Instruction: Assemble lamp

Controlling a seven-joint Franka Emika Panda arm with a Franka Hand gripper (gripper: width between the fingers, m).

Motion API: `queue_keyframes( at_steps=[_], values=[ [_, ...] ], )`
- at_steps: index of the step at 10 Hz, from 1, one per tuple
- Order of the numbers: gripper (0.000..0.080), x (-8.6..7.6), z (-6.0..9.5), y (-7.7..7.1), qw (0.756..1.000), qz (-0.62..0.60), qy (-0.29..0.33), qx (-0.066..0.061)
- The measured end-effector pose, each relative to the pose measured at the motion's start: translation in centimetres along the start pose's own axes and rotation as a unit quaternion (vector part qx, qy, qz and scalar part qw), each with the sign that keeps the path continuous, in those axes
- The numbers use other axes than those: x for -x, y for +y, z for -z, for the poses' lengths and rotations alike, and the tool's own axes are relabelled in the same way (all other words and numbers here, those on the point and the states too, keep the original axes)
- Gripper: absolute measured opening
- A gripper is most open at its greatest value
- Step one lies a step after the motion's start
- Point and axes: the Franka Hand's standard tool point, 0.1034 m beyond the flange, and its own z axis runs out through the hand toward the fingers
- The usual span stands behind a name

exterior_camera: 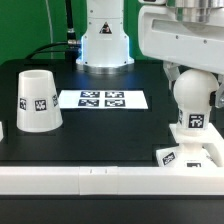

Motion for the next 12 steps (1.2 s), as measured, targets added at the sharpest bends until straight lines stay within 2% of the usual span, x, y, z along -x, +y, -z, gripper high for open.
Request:
queue_keyframes(
  at_steps=[5,7,8,10,12],
  values=[
    [0.0579,0.1,0.0,0.0,0.996,-0.094,-0.008,-0.003],
    [0.061,0.2,0.0,-0.1,0.996,-0.088,-0.008,-0.003],
    [0.0682,0.2,0.0,-0.1,0.996,-0.085,-0.008,-0.004],
    [0.0697,0.5,0.2,0.0,1.0,-0.018,-0.012,0.002],
    [0.0698,1.3,1.1,0.3,1.0,0.011,-0.011,-0.001]
  ],
)
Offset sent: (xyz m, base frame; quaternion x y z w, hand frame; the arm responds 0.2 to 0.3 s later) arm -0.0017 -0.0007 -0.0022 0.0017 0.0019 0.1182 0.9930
